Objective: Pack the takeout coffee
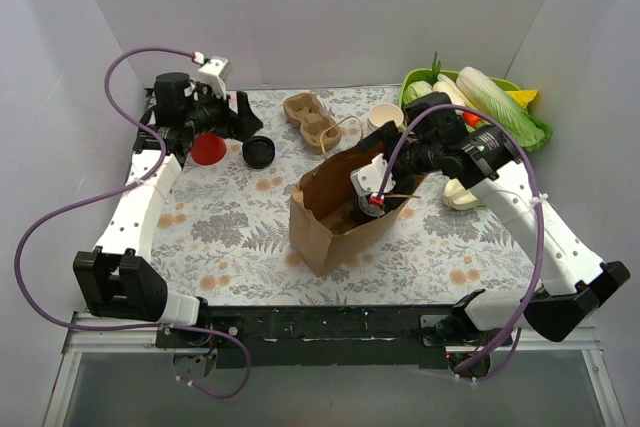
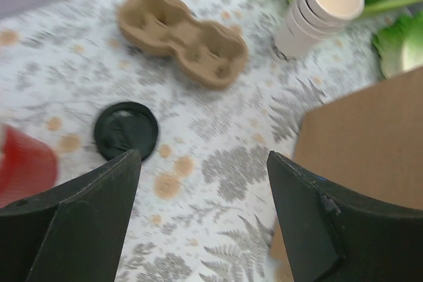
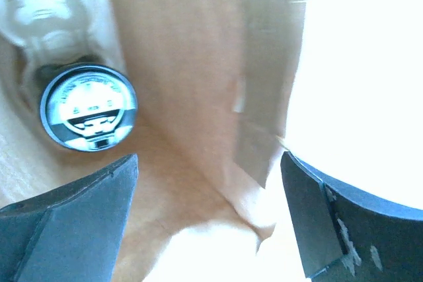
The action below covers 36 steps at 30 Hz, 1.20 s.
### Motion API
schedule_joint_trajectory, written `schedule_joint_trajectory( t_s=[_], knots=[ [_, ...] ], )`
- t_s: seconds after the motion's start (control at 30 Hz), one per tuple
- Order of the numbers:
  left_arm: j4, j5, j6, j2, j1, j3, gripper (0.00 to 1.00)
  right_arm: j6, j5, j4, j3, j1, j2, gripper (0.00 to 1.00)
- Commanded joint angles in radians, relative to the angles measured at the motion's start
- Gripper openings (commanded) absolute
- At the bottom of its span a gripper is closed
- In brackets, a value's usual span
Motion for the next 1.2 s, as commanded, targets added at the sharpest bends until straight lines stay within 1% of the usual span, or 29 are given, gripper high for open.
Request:
schedule_joint_trajectory(
  t_s=[0.0,0.07,0.13,0.2,0.23,0.27,0.33,0.37,0.4,0.47,0.5,0.53,0.6,0.63,0.8,0.87,0.93,1.07,1.17],
  knots=[
    [0.059,-0.211,-0.004,-0.039,0.054,0.094,0.76,0.12,-0.02,0.261,-0.036,-0.002,-0.056,0.95],
    [0.062,-0.233,-0.019,-0.03,0.086,0.105,0.75,0.129,-0.009,0.347,-0.062,-0.003,-0.062,0.94],
    [0.054,-0.259,-0.019,-0.013,0.099,0.12,0.75,0.144,0.015,0.464,-0.108,-0.005,-0.071,0.93],
    [0.047,-0.288,-0.025,-0.004,0.105,0.132,0.73,0.163,0.035,0.532,-0.126,-0.008,-0.08,0.92],
    [0.048,-0.311,-0.028,0.004,0.137,0.131,0.72,0.183,0.044,0.581,-0.145,-0.008,-0.083,0.92],
    [0.056,-0.325,-0.033,0.006,0.146,0.129,0.72,0.235,0.05,0.662,-0.149,-0.008,-0.085,0.92],
    [0.062,-0.354,-0.033,0.021,0.152,0.126,0.68,0.304,0.081,0.768,-0.162,-0.008,-0.092,0.9],
    [0.062,-0.36,-0.033,0.027,0.163,0.128,0.66,0.391,0.095,0.884,-0.175,-0.008,-0.099,0.9],
    [0.062,-0.36,-0.041,0.033,0.169,0.135,0.63,0.426,0.125,0.941,-0.186,-0.008,-0.103,0.91],
    [0.045,-0.371,-0.038,0.067,0.183,0.157,0.61,0.479,0.156,1.046,-0.218,-0.008,-0.128,0.92],
    [0.036,-0.371,-0.03,0.084,0.189,0.19,0.59,0.517,0.187,1.141,-0.229,-0.008,-0.134,0.94],
    [0.025,-0.371,-0.025,0.101,0.198,0.213,0.58,0.532,0.199,1.193,-0.24,-0.009,-0.149,0.95],
    [-0.039,-0.334,0.004,0.156,0.224,0.267,0.55,0.575,0.24,1.291,-0.263,-0.008,-0.158,0.98],
    [-0.063,-0.328,0.016,0.171,0.229,0.313,0.53,0.58,0.247,1.293,-0.258,-0.008,-0.158,0.98],
    [-0.225,-0.276,0.102,0.262,0.252,0.396,0.48,0.657,0.342,1.264,-0.209,-0.009,-0.126,0.98],
    [-0.301,-0.271,0.119,0.286,0.258,0.431,0.46,0.678,0.356,1.258,-0.211,-0.009,-0.12,0.98],
    [-0.344,-0.276,0.117,0.312,0.264,0.448,0.44,0.678,0.354,1.258,-0.215,-0.011,-0.122,0.98],
    [-0.348,-0.292,0.099,0.334,0.269,0.456,0.42,0.683,0.354,1.246,-0.22,-0.009,-0.122,0.98],
    [-0.348,-0.308,0.094,0.355,0.269,0.473,0.38,0.678,0.351,1.238,-0.22,-0.011,-0.122,0.98]
  ],
)
